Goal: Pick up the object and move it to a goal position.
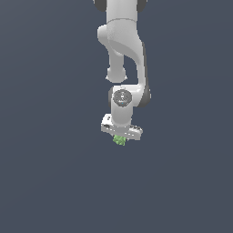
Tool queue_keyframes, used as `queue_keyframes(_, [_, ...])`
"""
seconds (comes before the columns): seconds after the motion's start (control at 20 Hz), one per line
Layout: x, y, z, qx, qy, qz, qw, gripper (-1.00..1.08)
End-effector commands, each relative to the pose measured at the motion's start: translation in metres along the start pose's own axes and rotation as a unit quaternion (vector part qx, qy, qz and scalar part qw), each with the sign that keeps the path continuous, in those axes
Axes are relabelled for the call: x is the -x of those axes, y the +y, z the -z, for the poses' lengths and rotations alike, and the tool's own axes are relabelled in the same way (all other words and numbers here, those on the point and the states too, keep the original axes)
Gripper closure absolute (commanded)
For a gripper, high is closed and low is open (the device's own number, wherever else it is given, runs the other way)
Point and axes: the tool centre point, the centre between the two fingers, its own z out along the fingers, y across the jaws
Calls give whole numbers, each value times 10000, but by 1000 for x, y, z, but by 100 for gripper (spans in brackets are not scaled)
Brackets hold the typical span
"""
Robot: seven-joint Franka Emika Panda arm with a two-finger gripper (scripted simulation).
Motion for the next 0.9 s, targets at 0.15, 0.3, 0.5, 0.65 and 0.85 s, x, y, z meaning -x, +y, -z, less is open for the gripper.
queue_keyframes(0.15, [9,2,4,0,0,1,10000,108])
queue_keyframes(0.3, [18,3,8,0,0,1,10000,108])
queue_keyframes(0.5, [35,6,16,0,0,1,10000,108])
queue_keyframes(0.65, [52,10,25,0,0,1,10000,108])
queue_keyframes(0.85, [77,14,36,0,0,1,10000,108])
